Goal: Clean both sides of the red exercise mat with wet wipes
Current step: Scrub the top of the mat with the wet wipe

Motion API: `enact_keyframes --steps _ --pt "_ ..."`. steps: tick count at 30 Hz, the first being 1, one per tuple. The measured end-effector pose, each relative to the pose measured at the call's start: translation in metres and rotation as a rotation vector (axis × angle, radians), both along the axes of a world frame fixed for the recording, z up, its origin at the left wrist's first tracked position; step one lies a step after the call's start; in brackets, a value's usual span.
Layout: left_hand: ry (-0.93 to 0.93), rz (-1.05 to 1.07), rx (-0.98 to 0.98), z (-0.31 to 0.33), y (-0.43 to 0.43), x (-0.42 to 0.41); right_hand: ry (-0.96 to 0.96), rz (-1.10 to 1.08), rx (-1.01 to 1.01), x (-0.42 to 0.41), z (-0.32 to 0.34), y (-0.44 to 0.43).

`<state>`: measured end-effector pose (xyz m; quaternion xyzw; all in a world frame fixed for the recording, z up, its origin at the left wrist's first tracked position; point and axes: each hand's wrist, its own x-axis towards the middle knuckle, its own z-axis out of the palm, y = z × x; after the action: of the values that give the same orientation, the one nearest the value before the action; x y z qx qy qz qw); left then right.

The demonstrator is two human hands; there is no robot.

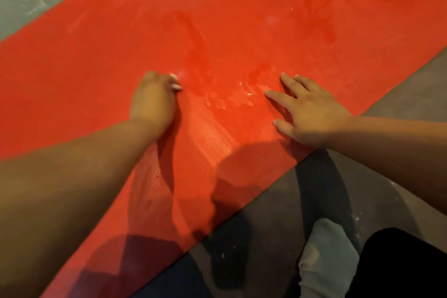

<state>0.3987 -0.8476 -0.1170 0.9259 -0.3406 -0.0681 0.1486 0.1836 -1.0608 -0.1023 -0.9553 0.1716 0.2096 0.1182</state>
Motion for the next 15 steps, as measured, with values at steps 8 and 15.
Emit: enact_keyframes --steps 8,15 --pt "0.234 -0.302 -0.152 -0.002 -0.019 -0.116 -0.032 0.031 -0.028 -0.002 -0.007 -0.003" --pt "0.402 -0.468 0.000 0.018 -0.014 -0.075 -0.140 -0.015 0.002 0.008 -0.001 -0.001"
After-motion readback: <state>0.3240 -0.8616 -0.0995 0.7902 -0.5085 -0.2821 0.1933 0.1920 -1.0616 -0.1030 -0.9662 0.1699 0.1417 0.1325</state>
